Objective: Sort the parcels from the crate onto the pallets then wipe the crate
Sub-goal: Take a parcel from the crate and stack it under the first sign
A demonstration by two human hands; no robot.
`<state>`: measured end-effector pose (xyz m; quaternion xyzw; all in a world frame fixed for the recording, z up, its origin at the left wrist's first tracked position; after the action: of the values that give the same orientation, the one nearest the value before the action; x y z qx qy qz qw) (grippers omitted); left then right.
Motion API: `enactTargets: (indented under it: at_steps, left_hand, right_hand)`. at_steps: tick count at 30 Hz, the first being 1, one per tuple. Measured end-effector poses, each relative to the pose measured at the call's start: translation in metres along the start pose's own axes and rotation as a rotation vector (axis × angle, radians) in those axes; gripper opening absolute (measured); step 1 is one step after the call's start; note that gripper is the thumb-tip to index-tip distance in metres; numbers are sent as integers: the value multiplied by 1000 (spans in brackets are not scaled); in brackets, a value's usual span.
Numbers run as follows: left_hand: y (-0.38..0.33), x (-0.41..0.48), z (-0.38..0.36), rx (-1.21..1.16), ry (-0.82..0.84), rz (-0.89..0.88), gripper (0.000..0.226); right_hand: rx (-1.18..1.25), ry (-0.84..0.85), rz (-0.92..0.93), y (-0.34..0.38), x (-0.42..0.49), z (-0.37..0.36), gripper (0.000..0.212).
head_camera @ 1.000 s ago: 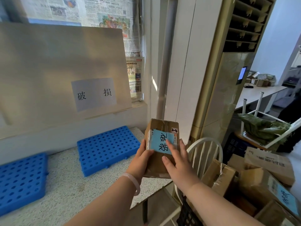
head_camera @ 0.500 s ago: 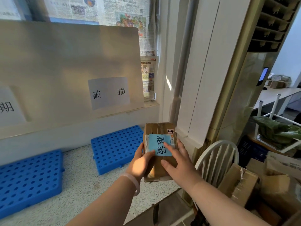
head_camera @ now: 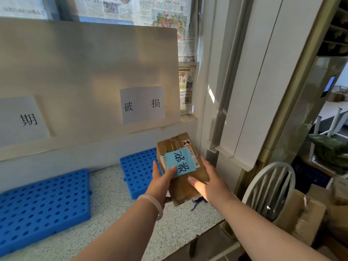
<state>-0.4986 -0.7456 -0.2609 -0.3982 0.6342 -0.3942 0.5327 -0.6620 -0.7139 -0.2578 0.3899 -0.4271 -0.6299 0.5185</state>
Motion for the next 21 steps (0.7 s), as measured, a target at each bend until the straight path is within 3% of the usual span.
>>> enactTargets:
  at_steps: [5, 8, 11, 16, 21]
  left_hand:
    - [3, 2, 9, -175, -41, 13, 93]
    - [6, 3, 8, -127, 10, -3, 95]
    - [9, 8, 18, -28, -14, -24, 102]
    - [1, 17, 50, 21, -184, -161, 119]
    - [0, 21, 75, 116, -208, -278, 113]
  right_hand:
    - [251, -121, -92, 7, 4, -20, 110]
    - [499, -114, -152, 4, 8, -29, 104]
    - [480, -108, -156, 2, 9, -32, 94]
    - [520, -32, -163, 4, 11, -30, 102]
    - [460, 30, -172, 3, 12, -38, 107]
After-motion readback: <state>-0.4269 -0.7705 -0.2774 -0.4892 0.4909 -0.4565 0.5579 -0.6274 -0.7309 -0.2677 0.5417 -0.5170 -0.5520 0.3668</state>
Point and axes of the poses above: each hand's wrist, its own x-axis towards the middle knuckle, its own z-axis out of the back of the hand, y = z × x, the point moved 1 cm from there along x, towards the middle knuckle, and after that the axes turned 7 degrees about x, right-handed, at the moved point
